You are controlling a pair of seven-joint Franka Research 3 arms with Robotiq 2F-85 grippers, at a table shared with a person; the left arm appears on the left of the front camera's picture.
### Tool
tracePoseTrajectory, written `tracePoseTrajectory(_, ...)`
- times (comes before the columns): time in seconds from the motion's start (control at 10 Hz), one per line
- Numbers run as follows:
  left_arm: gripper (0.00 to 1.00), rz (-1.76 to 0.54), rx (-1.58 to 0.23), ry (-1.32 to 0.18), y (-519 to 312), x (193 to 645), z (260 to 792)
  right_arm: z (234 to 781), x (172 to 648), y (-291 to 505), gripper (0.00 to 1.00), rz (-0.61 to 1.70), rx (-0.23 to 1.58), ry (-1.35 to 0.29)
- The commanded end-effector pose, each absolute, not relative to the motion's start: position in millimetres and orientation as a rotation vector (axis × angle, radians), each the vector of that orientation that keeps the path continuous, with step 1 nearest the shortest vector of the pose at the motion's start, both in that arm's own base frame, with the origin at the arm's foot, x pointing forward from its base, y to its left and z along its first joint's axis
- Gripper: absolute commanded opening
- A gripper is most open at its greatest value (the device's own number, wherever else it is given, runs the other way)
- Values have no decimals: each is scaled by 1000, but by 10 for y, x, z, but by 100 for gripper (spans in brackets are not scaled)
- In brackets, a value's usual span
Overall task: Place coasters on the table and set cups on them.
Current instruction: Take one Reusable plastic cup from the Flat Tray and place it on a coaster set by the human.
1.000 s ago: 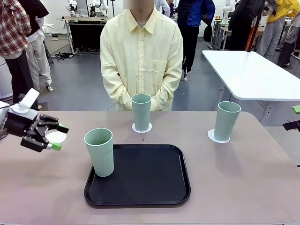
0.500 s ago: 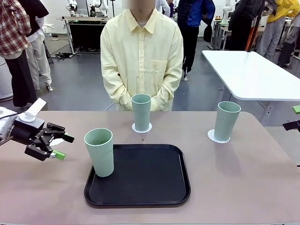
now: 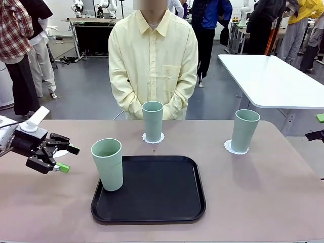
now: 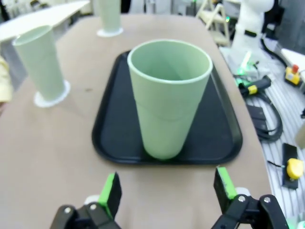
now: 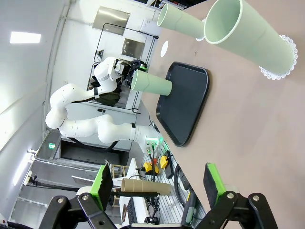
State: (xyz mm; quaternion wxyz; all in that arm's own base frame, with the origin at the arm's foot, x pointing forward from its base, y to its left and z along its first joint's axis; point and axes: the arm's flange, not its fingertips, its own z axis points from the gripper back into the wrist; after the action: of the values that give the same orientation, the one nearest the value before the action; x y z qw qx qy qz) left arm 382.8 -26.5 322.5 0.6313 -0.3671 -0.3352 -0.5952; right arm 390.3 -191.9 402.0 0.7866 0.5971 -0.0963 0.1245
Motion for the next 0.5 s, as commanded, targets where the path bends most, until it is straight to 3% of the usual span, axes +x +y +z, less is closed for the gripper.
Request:
tracePoseTrajectory(0.0, 100, -1353, -874, -823, -308, 3853, 3200, 4035, 3897, -1912, 100, 265, 1288, -204)
tracePoseTrajectory(0.4, 100, -1321, -825, -904, -459, 3951, 2981, 4035, 3897, -1912, 100, 265, 1288, -204)
